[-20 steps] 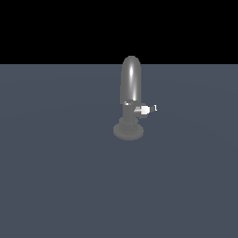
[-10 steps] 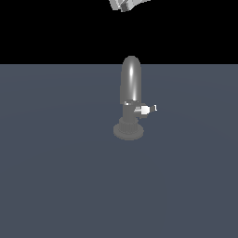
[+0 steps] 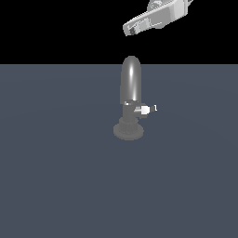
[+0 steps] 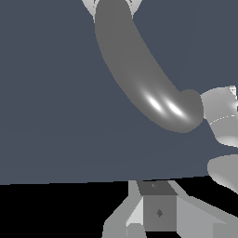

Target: Turn on the faucet by rotating a designated handle.

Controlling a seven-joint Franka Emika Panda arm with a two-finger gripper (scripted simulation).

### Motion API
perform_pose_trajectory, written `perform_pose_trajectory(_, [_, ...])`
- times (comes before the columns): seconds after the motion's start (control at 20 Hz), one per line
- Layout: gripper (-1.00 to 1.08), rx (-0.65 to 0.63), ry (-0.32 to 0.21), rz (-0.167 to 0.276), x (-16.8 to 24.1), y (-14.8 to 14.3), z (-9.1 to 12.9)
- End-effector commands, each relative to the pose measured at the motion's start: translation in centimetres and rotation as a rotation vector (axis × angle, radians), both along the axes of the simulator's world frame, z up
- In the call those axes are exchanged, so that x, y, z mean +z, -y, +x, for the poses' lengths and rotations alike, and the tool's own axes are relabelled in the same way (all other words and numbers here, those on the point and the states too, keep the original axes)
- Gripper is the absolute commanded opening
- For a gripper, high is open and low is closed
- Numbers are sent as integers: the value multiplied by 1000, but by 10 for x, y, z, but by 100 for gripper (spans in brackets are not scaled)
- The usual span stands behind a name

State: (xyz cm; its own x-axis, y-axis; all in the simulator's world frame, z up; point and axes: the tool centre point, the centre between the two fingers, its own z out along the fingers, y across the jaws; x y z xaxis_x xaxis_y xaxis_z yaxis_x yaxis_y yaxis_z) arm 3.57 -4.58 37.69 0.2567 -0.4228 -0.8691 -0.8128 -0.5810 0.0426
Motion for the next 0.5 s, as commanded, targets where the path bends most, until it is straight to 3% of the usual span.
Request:
perform_pose_trajectory(0.0, [-100,-41,-46,20,-12,7,7])
perform_pose_trajectory(0.45, [-100,-174,-195,84,-54,29,22])
